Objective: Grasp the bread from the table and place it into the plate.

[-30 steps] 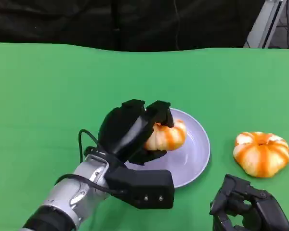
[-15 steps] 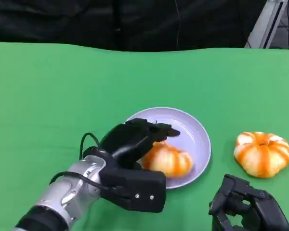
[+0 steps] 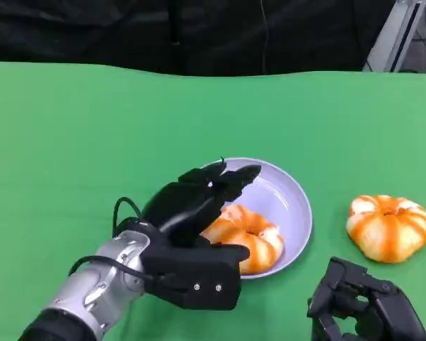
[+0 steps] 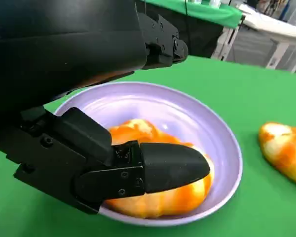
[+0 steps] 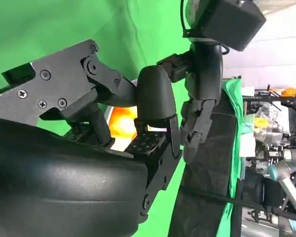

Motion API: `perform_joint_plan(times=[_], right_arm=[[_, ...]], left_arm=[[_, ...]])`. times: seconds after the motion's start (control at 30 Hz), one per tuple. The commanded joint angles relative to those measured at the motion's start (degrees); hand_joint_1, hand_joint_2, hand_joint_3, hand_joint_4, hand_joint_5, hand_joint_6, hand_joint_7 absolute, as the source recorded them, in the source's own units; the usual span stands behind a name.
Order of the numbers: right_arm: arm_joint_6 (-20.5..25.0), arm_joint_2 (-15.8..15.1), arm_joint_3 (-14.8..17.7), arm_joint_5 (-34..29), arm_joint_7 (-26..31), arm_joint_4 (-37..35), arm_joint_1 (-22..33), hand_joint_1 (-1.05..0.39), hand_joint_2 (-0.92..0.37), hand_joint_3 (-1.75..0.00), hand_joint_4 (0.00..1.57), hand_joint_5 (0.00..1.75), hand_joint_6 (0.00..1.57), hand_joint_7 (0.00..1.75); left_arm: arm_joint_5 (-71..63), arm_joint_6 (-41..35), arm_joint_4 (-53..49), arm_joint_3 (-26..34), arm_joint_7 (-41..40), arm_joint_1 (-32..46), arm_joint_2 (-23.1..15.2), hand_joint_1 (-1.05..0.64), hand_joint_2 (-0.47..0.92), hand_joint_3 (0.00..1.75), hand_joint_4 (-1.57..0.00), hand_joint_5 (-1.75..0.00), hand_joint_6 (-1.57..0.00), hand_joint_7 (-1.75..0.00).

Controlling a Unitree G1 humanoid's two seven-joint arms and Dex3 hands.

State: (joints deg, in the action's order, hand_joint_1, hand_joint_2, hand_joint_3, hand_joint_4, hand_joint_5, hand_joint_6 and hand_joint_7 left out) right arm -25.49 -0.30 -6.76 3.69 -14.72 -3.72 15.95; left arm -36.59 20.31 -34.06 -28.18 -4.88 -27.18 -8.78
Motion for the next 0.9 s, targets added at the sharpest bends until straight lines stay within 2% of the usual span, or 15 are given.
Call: perform_joint_plan(times=[0.03,0.2,0.23,0.3,0.4,0.43,0.47,0.5,0.53,0.6,0.7,0.73,0.77,0.83,0.9], right_arm=[[0.51,-0.37,0.36,0.86,0.07,0.17,-0.24,-0.14,-0.66,-1.02,0.77,1.75,0.74,1.53],[0.55,-0.35,0.34,0.77,0.10,0.20,-0.23,-0.14,-0.66,-1.02,0.77,1.75,0.74,1.53],[0.46,-0.44,0.44,0.84,0.02,0.07,-0.29,-0.14,-0.66,-1.02,0.77,1.75,0.74,1.53],[0.35,-0.56,0.56,0.95,-0.11,-0.10,-0.37,-0.14,-0.66,-1.02,0.77,1.75,0.74,1.53],[0.33,-0.55,0.64,0.98,-0.20,-0.14,-0.39,-0.14,-0.66,-1.02,0.77,1.75,0.74,1.53],[0.36,-0.56,0.68,1.04,-0.27,-0.18,-0.39,-0.14,-0.66,-1.02,0.77,1.75,0.74,1.53],[0.37,-0.58,0.71,1.09,-0.32,-0.21,-0.39,-0.13,-0.66,-1.02,0.77,1.75,0.74,1.53],[0.48,-0.57,0.71,1.15,-0.35,-0.15,-0.36,-0.13,-0.66,-1.02,0.77,1.75,0.74,1.53],[0.56,-0.55,0.72,1.18,-0.37,-0.09,-0.33,-0.13,-0.66,-1.02,0.77,1.75,0.74,1.53],[0.65,-0.51,0.72,1.19,-0.39,-0.01,-0.30,-0.13,-0.67,-1.01,0.77,1.75,0.74,1.53],[0.66,-0.60,0.80,1.16,-0.42,-0.12,-0.42,-0.13,-0.67,-1.01,0.77,1.75,0.74,1.52],[0.66,-0.67,0.85,1.13,-0.44,-0.20,-0.52,-0.12,-0.67,-1.01,0.77,1.75,0.74,1.53],[0.66,-0.72,0.88,1.11,-0.45,-0.27,-0.59,-0.12,-0.67,-1.01,0.77,1.75,0.74,1.53],[0.66,-0.72,0.93,1.09,-0.49,-0.30,-0.62,-0.12,-0.67,-1.01,0.77,1.75,0.73,1.53],[0.63,-0.71,1.05,1.10,-0.50,-0.43,-0.72,-0.12,-0.67,-1.01,0.77,1.75,0.73,1.53]], left_arm=[[3.75,1.45,5.08,2.82,1.85,2.75,-2.16,-1.04,0.92,0.84,0.00,0.00,-0.06,-0.01],[5.10,1.30,7.18,3.65,3.24,3.86,-2.47,-1.03,0.92,0.80,0.00,0.00,-0.07,-0.02],[10.43,1.18,10.90,6.07,5.36,6.61,-2.07,-0.93,0.92,0.70,-0.04,-0.02,-0.13,-0.03],[17.33,0.60,16.02,9.13,8.42,10.22,-1.58,-0.67,0.92,0.36,-0.19,-0.07,-0.32,-0.06],[19.34,-0.61,18.51,10.06,10.28,11.55,-1.48,-0.61,0.92,0.27,-0.22,-0.08,-0.37,-0.06],[26.06,-1.74,22.71,12.24,12.98,14.85,-1.21,-0.54,0.92,0.27,-0.33,-0.13,-0.44,-0.09],[31.15,-2.74,25.97,13.93,15.11,17.35,-0.98,-0.41,0.92,0.28,-0.56,-0.18,-0.60,-0.11],[37.71,-5.03,30.64,16.01,17.36,21.02,-0.90,-0.35,0.92,0.28,-0.68,-0.20,-0.68,-0.11],[41.96,-6.89,33.88,17.39,18.89,23.46,-0.87,-0.26,0.92,0.35,-0.89,-0.29,-0.84,-0.16],[45.08,-9.57,37.09,18.49,20.29,25.42,-0.97,-0.21,0.92,0.39,-0.99,-0.35,-0.93,-0.18],[49.62,-13.70,40.84,20.37,22.08,28.41,-1.08,-0.19,0.92,0.41,-1.02,-0.38,-0.96,-0.18],[52.58,-15.74,42.68,21.53,22.92,30.32,-1.15,-0.15,0.76,0.79,-0.95,-0.97,-1.05,-0.48],[54.64,-17.37,44.08,22.38,23.53,31.63,-1.19,-0.14,0.67,1.00,-0.89,-1.24,-1.00,-0.73],[55.97,-19.19,45.49,23.13,24.11,32.47,-1.17,-0.13,0.59,1.17,-0.83,-1.46,-0.94,-0.98],[61.93,-22.00,45.44,25.70,28.14,35.68,-1.99,-0.13,0.57,1.20,-0.82,-1.50,-0.93,-1.03]])
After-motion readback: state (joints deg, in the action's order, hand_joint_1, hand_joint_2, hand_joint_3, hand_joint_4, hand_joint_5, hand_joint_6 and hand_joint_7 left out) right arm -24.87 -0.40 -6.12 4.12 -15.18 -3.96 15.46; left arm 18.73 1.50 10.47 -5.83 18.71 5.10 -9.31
